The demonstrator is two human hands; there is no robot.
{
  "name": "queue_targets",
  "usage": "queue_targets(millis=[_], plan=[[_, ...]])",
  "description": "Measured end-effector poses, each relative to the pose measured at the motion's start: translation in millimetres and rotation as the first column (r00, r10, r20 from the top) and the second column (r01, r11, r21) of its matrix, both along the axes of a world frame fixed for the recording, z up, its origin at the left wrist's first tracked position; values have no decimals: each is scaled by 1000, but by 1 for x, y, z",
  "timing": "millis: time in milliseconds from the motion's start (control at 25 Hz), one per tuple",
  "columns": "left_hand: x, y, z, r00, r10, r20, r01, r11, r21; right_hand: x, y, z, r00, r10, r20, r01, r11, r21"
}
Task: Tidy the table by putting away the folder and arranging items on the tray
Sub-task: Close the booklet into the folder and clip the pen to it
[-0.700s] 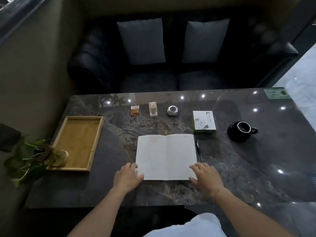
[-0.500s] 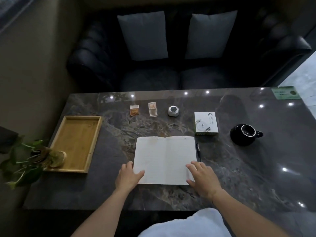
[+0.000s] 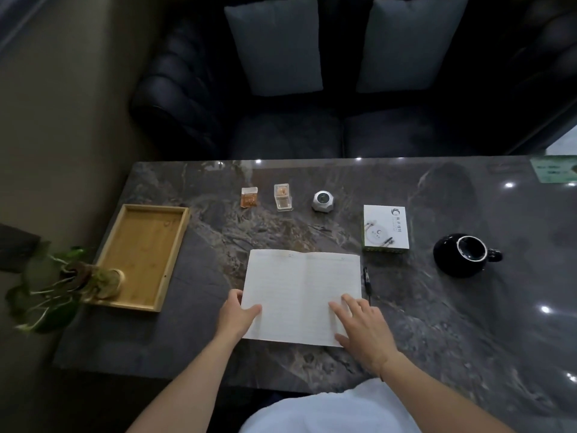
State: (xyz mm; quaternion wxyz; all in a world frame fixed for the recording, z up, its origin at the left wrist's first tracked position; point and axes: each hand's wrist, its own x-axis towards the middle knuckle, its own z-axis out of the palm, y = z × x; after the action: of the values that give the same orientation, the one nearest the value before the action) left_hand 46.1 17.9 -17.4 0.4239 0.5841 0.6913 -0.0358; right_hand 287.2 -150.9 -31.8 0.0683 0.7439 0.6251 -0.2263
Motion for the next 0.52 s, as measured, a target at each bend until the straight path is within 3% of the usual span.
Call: queue_targets(millis=[200, 520], plan=[[-10, 10, 10, 987, 37, 157, -46, 998, 50, -4, 2, 0, 1000, -18, -9, 18, 1000, 5], [-13, 15, 55, 944, -126, 305, 91, 988, 126, -35, 20, -3, 1000, -8, -23, 8, 1000, 13]])
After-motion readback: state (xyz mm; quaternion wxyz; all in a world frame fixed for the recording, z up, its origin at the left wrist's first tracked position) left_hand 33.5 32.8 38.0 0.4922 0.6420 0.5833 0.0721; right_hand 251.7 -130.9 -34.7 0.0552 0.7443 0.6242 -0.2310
